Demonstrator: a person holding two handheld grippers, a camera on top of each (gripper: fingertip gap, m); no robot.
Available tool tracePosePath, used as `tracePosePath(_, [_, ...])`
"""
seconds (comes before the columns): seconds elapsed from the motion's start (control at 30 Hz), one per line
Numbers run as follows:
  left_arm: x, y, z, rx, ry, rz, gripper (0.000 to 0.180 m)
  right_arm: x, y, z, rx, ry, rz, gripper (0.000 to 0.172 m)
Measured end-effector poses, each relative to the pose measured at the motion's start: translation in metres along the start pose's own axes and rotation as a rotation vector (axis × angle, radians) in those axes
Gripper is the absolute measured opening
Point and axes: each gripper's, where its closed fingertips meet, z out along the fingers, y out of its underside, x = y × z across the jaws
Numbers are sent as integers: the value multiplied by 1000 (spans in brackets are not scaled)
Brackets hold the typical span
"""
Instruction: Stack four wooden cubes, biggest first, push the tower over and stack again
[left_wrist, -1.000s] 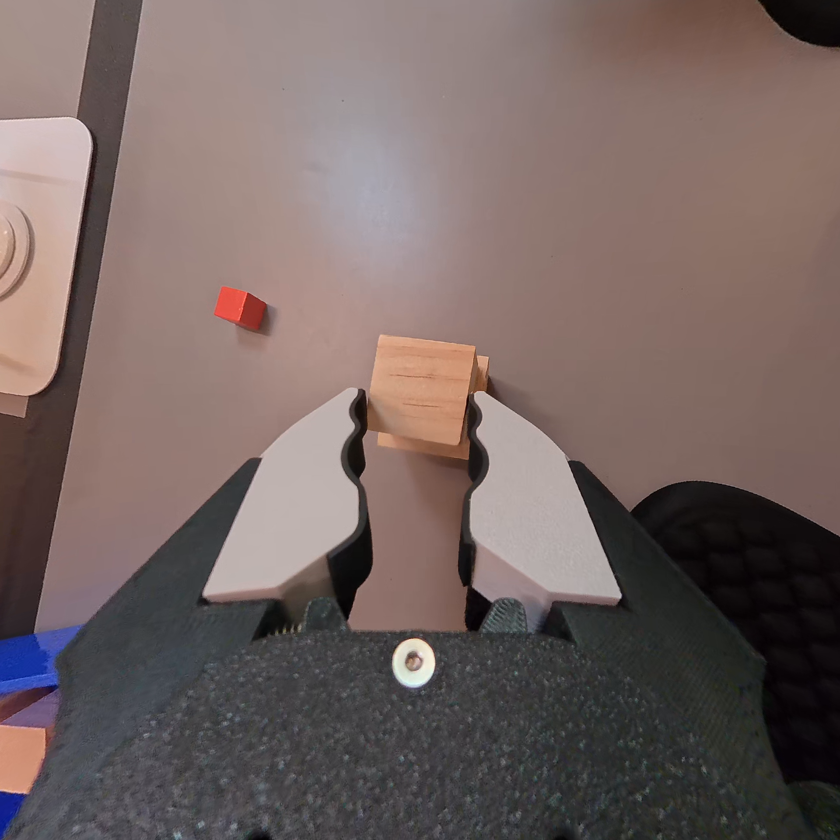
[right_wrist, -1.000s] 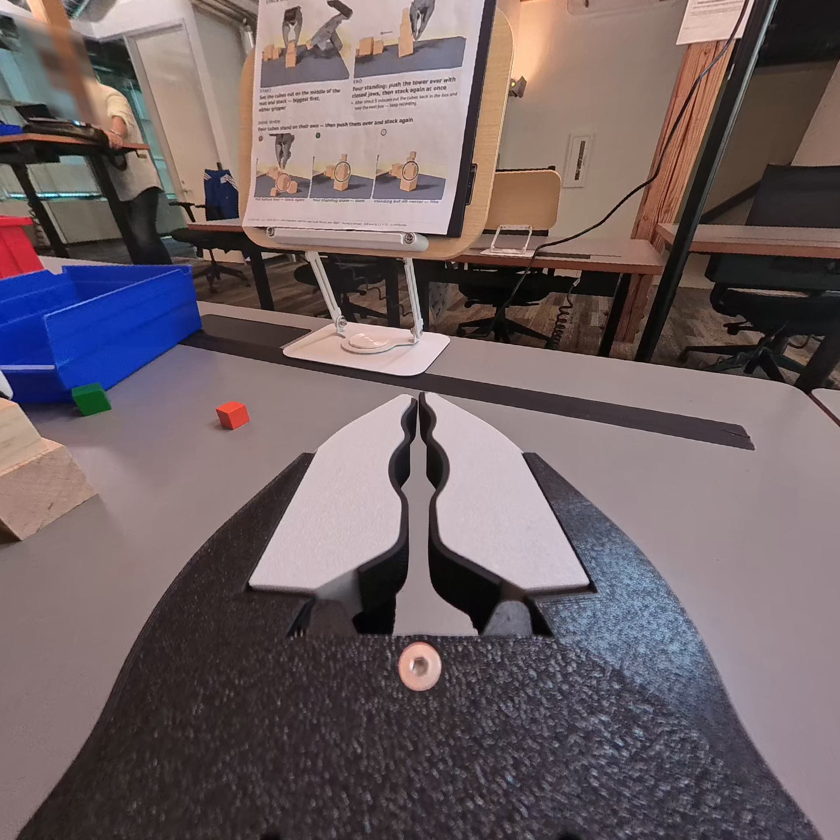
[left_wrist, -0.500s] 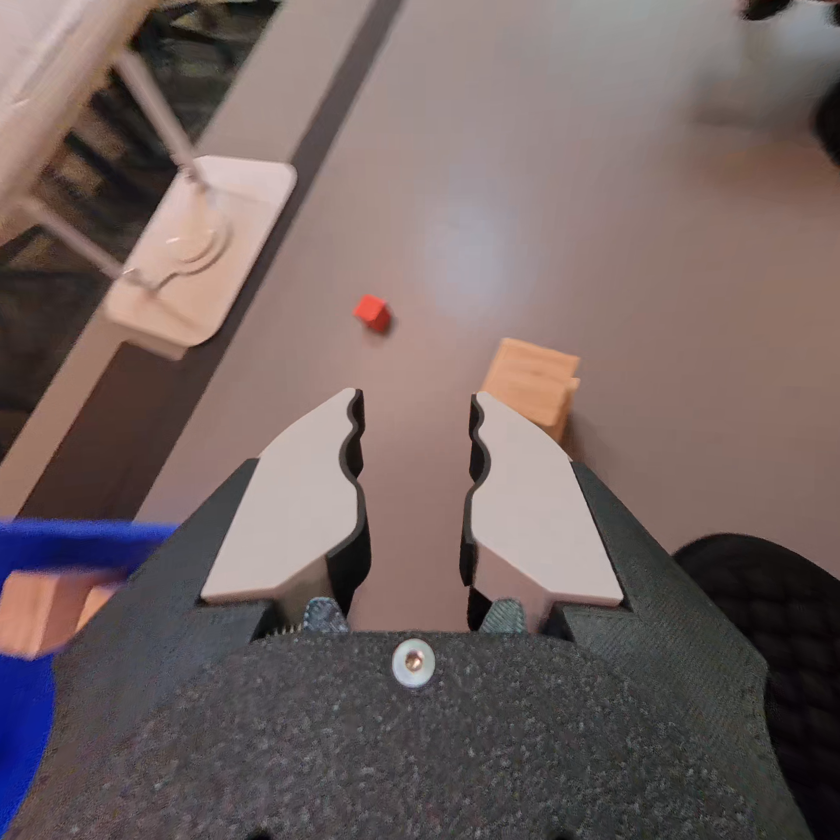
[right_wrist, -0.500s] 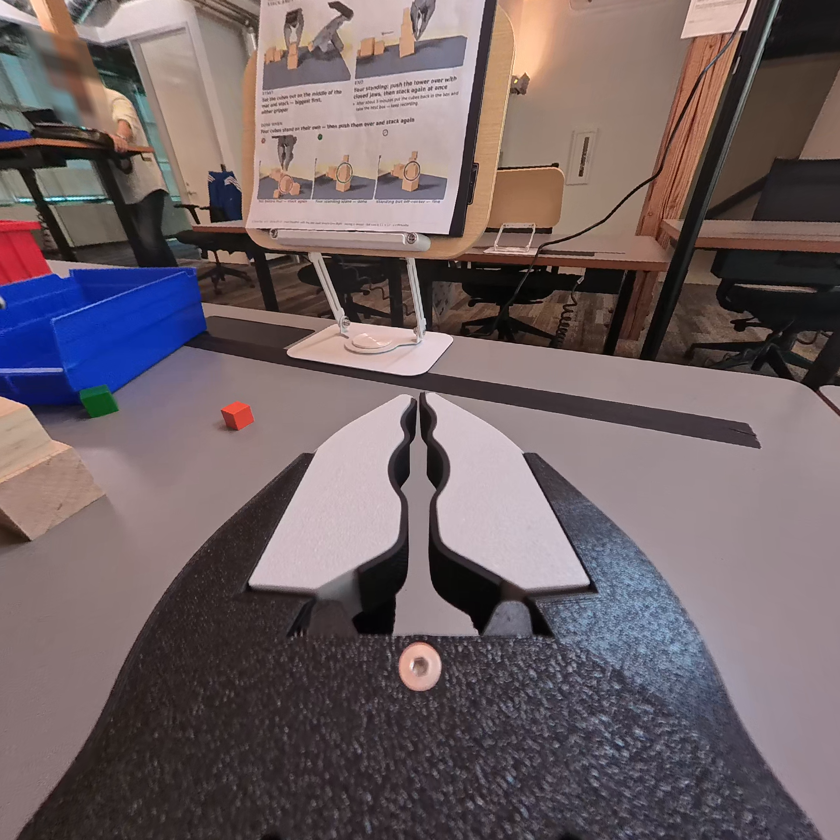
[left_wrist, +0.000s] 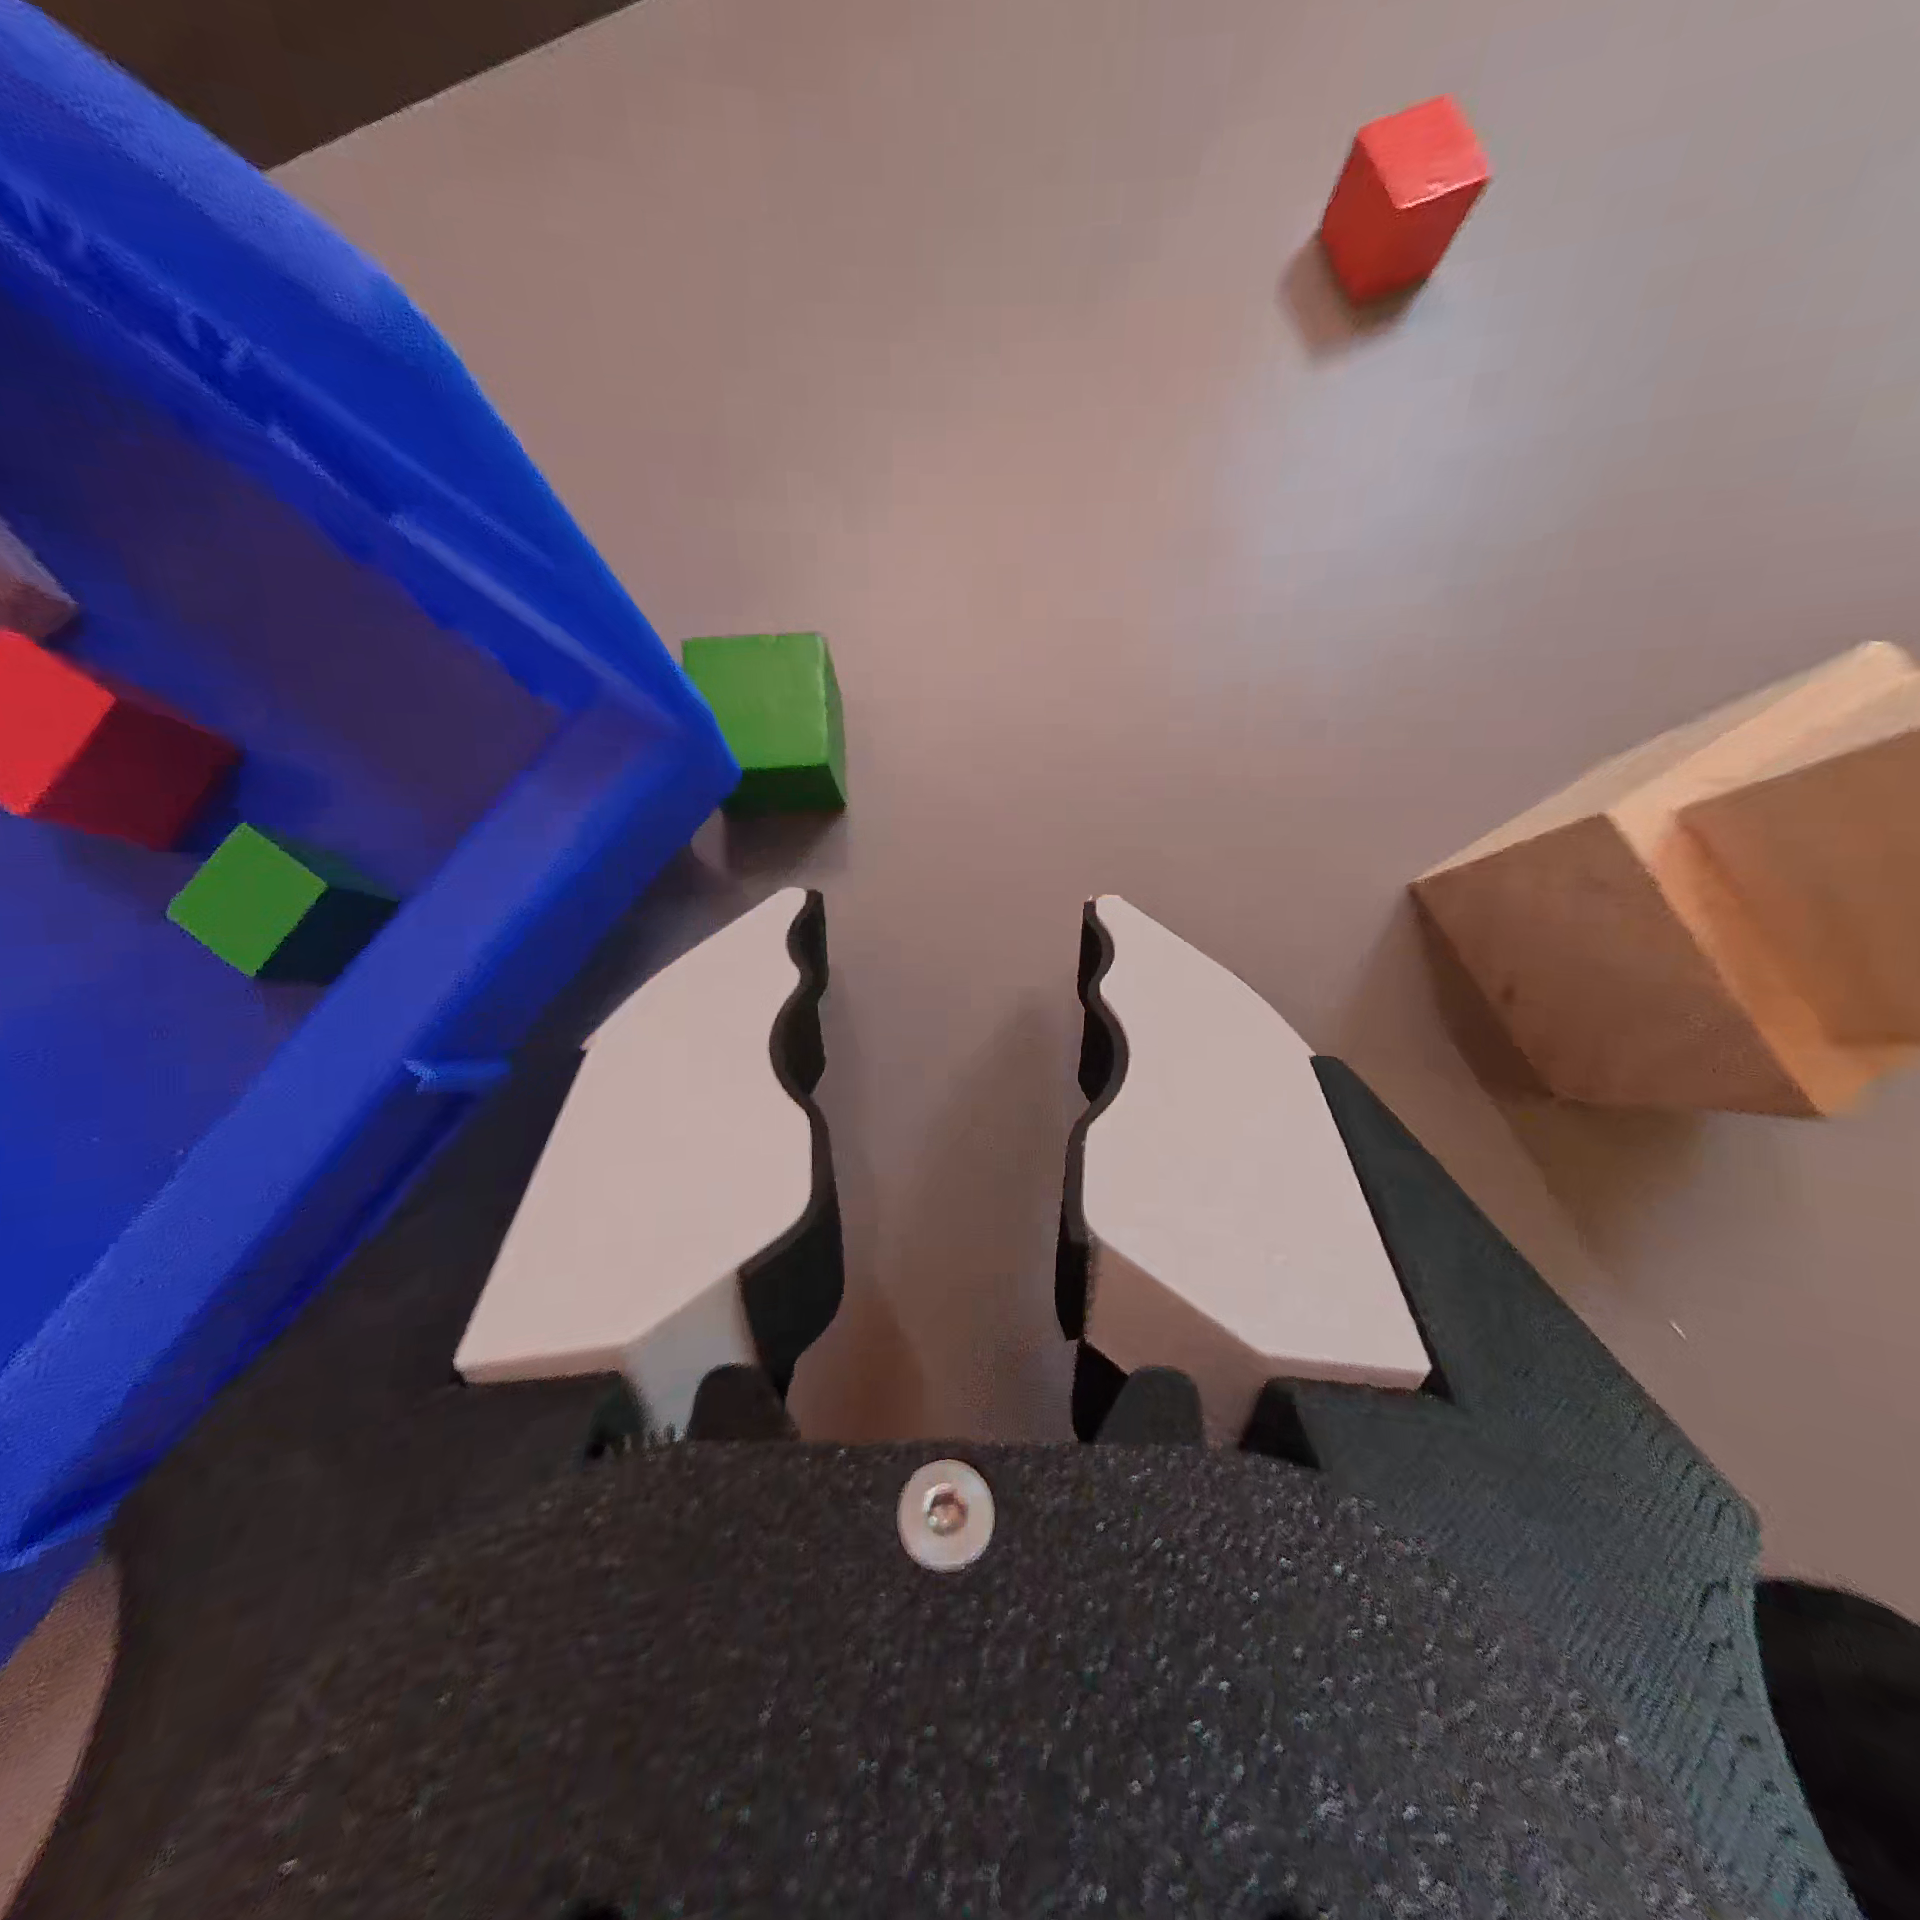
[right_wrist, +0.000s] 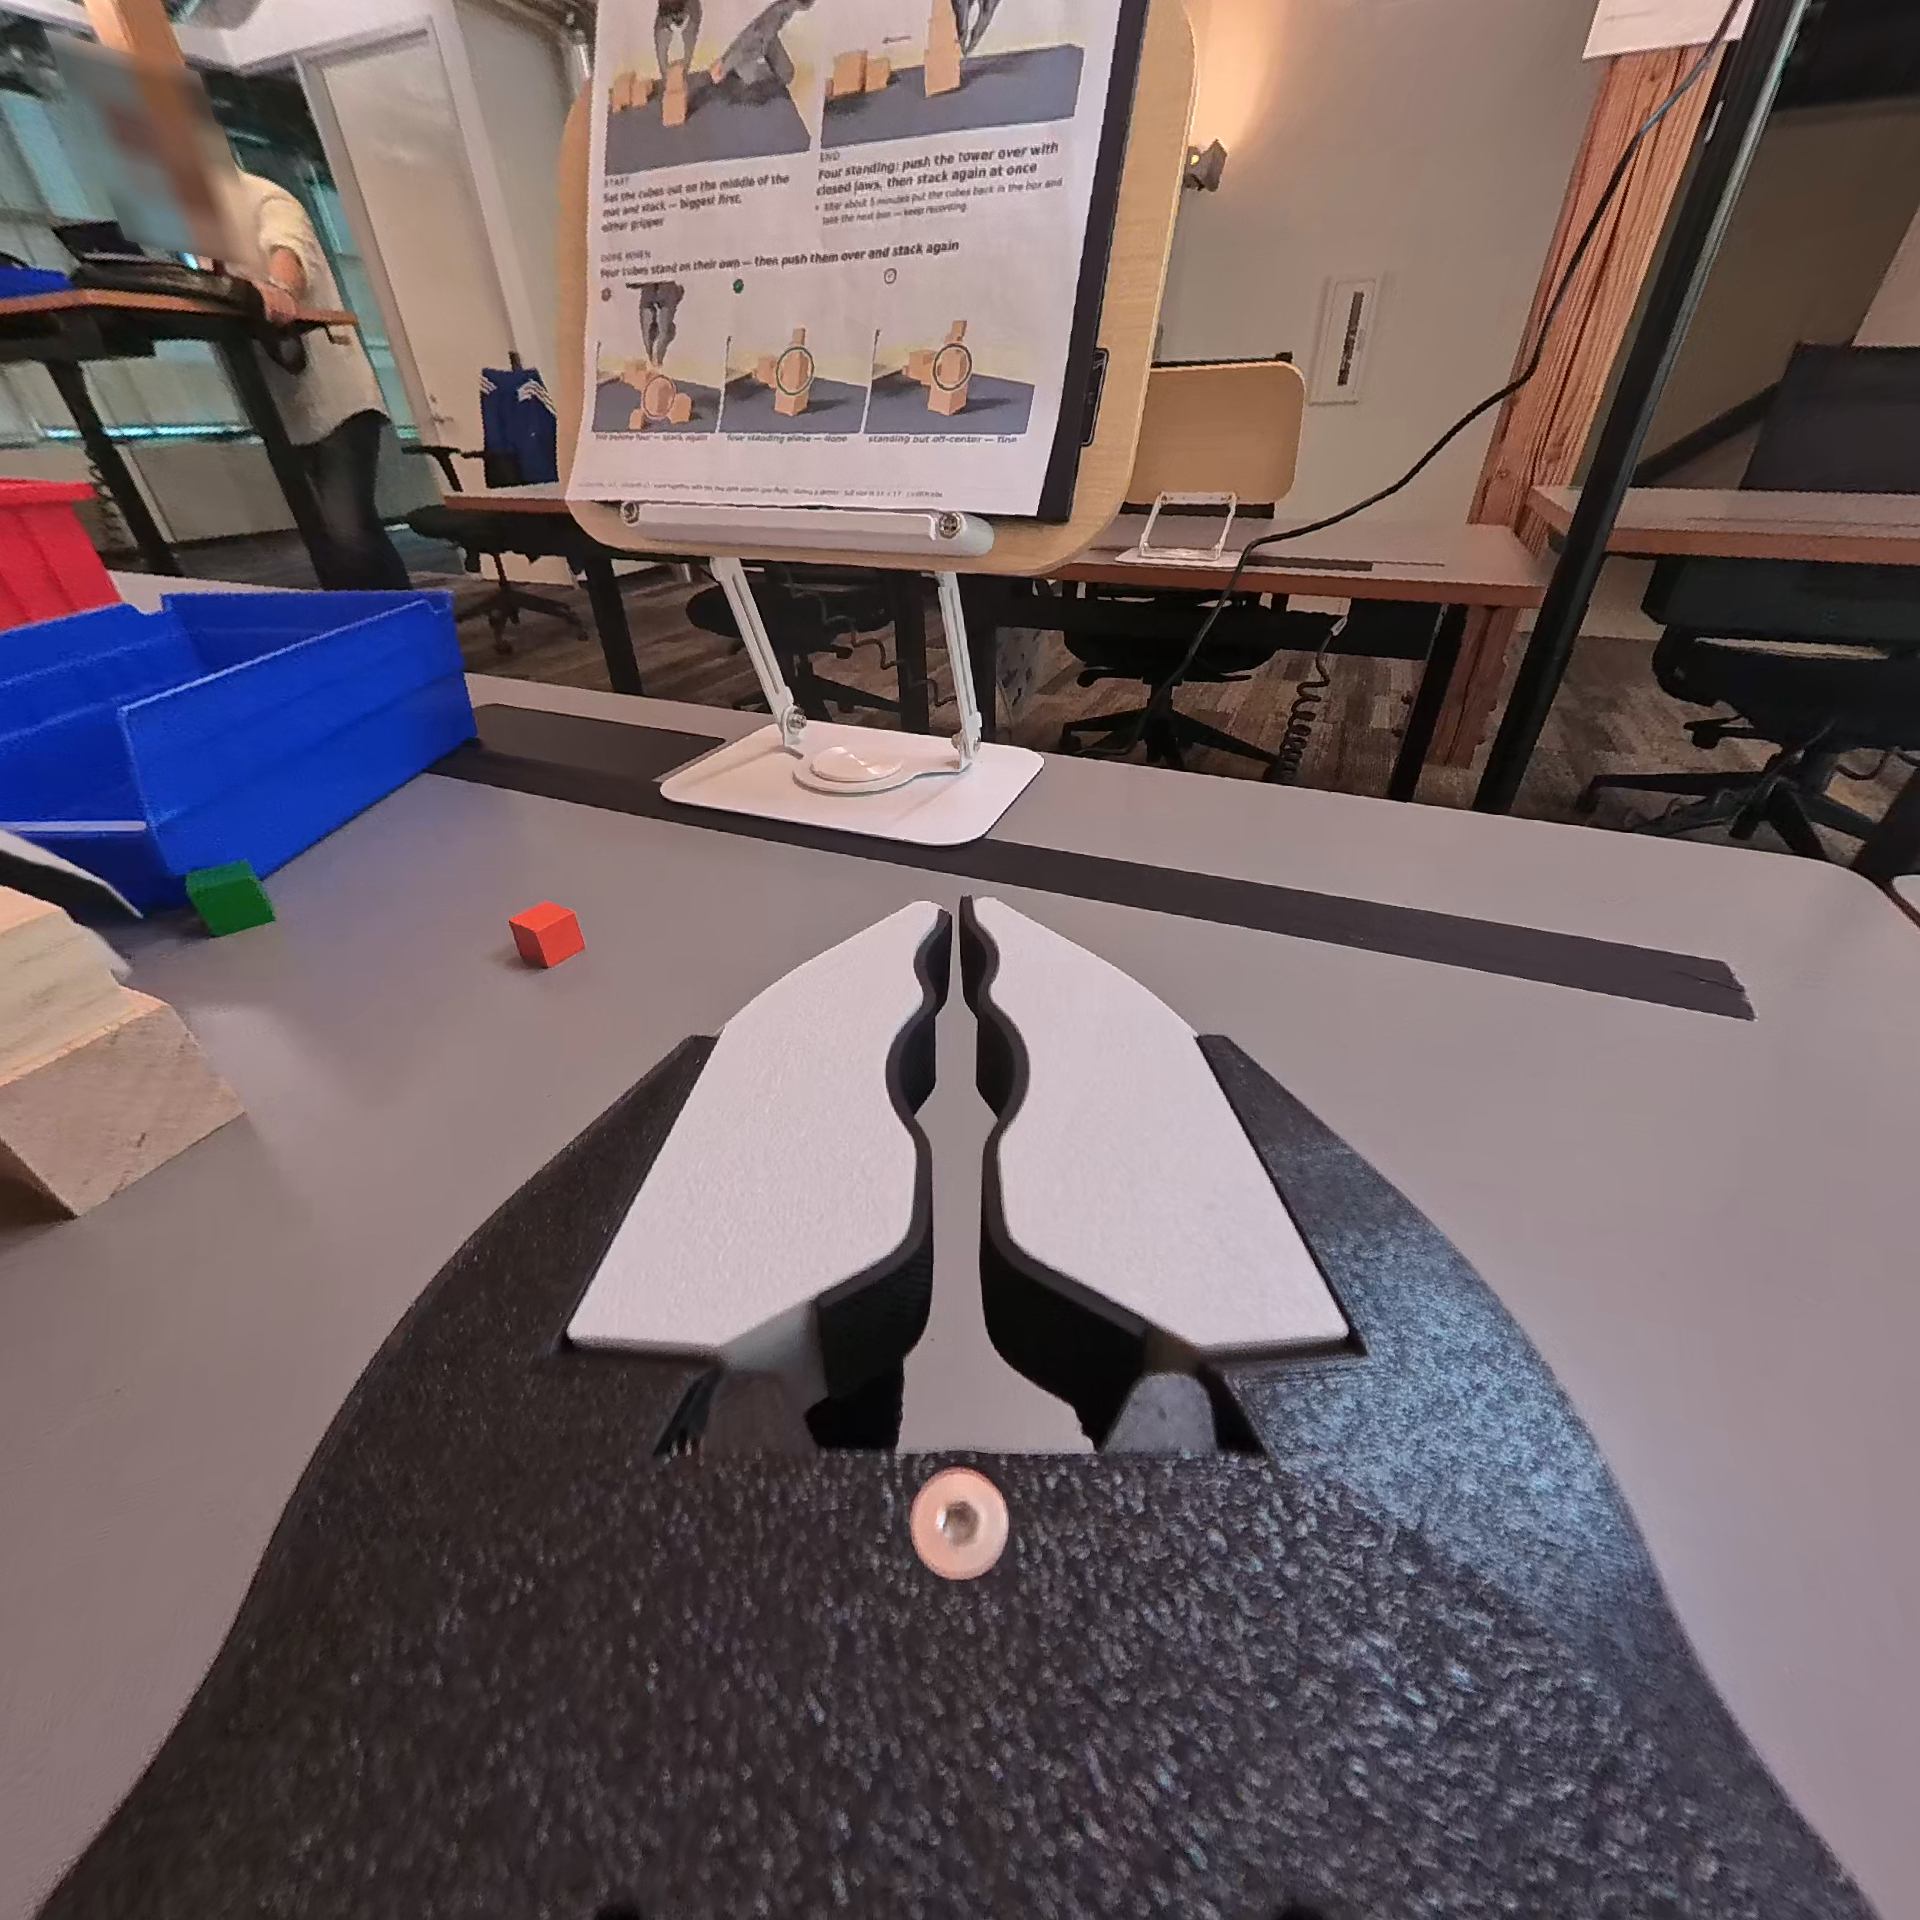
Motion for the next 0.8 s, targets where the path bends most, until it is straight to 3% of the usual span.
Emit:
tracePosePath(0.17, [-15, -5, 18, 70, -124, -42, 58, 2, -1, -1, 4, 5, 1, 2])
tracePosePath(0.53, [-33, -24, 34, 134, -223, -50, 56, 1, -1, 0, -1, -8, 10, 2])
tracePosePath(0.6, [-36, -27, 35, 135, -231, -31, 46, 1, -1, 0, -1, -10, 12, 2])
tracePosePath(0.63, [-38, -26, 34, 134, -245, -12, 32, 1, -2, -1, -1, -11, 13, 2])
tracePosePath(0.8, [-10, -35, 19, 188, -103, 52, 29, 0, 0, 0, -7, -18, 18, 2])
